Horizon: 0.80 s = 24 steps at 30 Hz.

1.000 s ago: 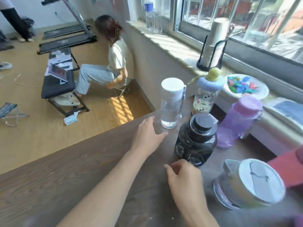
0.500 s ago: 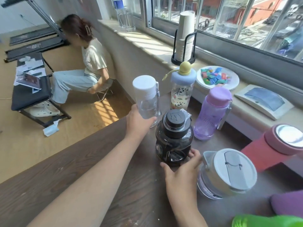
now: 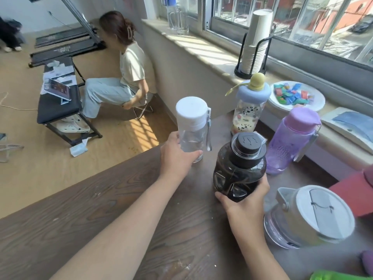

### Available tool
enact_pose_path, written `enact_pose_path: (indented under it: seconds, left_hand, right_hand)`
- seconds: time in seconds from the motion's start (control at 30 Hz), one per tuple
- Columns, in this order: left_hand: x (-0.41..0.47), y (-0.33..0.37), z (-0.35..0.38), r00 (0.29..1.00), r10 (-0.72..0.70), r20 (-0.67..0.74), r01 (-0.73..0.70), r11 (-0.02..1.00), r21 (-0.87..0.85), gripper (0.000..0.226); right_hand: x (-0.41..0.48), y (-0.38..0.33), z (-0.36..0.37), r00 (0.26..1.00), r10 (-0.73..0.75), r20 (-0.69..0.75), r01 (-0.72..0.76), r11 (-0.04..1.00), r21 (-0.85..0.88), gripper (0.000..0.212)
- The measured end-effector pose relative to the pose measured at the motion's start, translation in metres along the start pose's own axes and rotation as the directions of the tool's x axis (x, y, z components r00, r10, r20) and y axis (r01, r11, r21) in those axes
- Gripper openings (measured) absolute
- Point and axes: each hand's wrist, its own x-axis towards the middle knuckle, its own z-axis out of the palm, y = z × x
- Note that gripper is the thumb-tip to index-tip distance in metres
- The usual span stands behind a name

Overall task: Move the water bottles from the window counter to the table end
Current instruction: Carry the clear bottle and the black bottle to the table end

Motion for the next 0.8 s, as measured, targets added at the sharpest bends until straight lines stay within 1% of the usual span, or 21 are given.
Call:
enact_pose_path:
  seconds: [0.1, 0.17, 0.27, 0.43, 0.5, 0.63, 0.8]
  left_hand:
    - [-0.008, -0.01, -0.018, 1.0, 0.005, -0.023, -0.005, 1.0, 0.003, 0.072]
    - [-0.013, -0.018, -0.03, 0.999, 0.008, -0.035, -0.008, 1.0, 0.008, 0.07]
    - [-0.019, -0.03, -0.045, 0.999, 0.012, -0.053, -0.012, 1.0, -0.003, 0.069]
    - [-0.035, -0.045, -0.074, 0.995, -0.019, -0.1, 0.016, 0.999, -0.033, 0.07]
    - [-0.043, -0.053, -0.09, 0.993, -0.039, -0.114, 0.035, 0.999, -0.041, 0.072]
    - [-0.065, -0.078, -0.135, 0.977, -0.099, -0.188, 0.088, 0.994, -0.069, 0.067]
    - [-0.109, -0.133, -0.218, 0.924, -0.225, -0.311, 0.203, 0.974, -0.101, 0.063]
  right_hand:
    - [0.006, 0.006, 0.003, 1.0, -0.016, -0.024, 0.015, 0.999, -0.042, 0.13]
    - [0.009, 0.005, 0.006, 0.999, -0.025, -0.047, 0.021, 0.996, -0.083, 0.122]
    - [0.01, 0.0, 0.009, 0.999, -0.022, -0.041, 0.019, 0.997, -0.07, 0.11]
    - [-0.004, -0.013, 0.016, 1.0, -0.019, 0.008, 0.02, 0.992, -0.122, 0.103]
    - [-0.016, -0.019, 0.027, 0.998, -0.011, 0.062, 0.021, 0.988, -0.152, 0.103]
    - [-0.049, -0.03, 0.059, 0.978, -0.007, 0.209, 0.045, 0.983, -0.177, 0.103]
    - [-0.111, -0.045, 0.119, 0.917, -0.025, 0.398, 0.098, 0.981, -0.165, 0.105]
